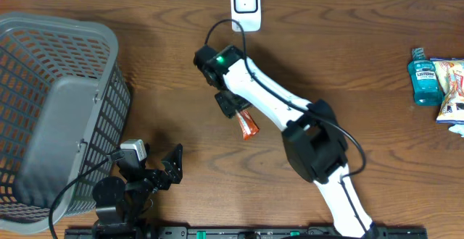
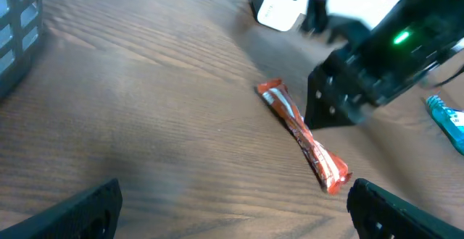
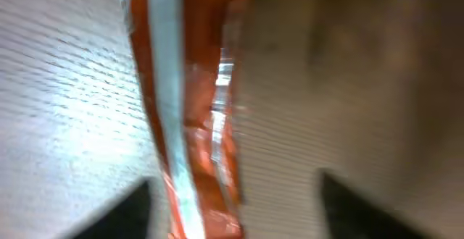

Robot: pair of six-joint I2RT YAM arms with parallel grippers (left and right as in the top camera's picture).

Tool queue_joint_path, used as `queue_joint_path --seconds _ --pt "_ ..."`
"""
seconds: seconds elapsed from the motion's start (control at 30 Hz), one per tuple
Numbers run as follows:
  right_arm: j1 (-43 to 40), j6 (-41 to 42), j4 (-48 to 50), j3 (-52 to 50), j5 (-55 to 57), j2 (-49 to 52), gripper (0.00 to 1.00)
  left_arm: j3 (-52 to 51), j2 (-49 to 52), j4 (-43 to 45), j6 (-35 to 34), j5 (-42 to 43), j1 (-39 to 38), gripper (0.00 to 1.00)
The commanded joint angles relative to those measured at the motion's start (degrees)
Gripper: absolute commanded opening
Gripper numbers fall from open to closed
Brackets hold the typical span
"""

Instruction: Scan the item barcode

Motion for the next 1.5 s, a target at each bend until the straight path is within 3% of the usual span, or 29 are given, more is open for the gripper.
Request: queue_joint_path --seconds 0.0,0.03,0.07,0.27,0.43,0.67,0.97,1.33,1.43,1.47 --pt "0.22 -2.16 0.72 0.0 3.76 -5.25 0.98 -0.81 -0.09 -1.18 0.52 0.7 0.28 0.99" --pt "0.42 -2.16 1.14 0.0 3.78 -5.6 0.83 -0.81 -0.09 -1.18 0.52 0.7 0.28 0.99" --pt "0.57 -2.12 1.68 0.0 3.69 -5.64 0.76 -0.81 -0.09 -1.18 0.52 0.7 0.28 0.99" --pt "0.63 -1.62 2.95 -0.17 -5.73 -5.42 0.65 -0.81 -0.09 -1.18 0.52 0.7 0.28 0.99" --pt "-2.43 -2.51 3.08 -0.26 -14.08 -5.25 0.72 -0.81 -0.09 -1.18 0.52 0.7 0.28 0.99" --pt "-9.6 -12.87 8.15 -5.33 -30.86 -5.22 0.72 -0.81 -0.09 -1.18 0.52 0.7 0.28 0.99" --pt "-12.13 -12.9 17.99 -16.0 -30.77 -5.2 0.67 -0.81 -0.09 -1.18 0.52 0.7 0.28 0.99" --pt "-11.58 -12.85 24.37 -18.16 -30.56 -1.7 0.6 -0.81 -0.09 -1.18 0.52 0.7 0.28 0.99" --pt "-10.69 -12.87 23.3 -18.16 -30.08 1.53 0.54 -0.81 -0.09 -1.18 0.52 0.7 0.28 0.99" --pt "-10.34 -12.74 22.51 -18.16 -28.76 2.71 0.48 -0.81 -0.09 -1.18 0.52 0.7 0.28 0.99"
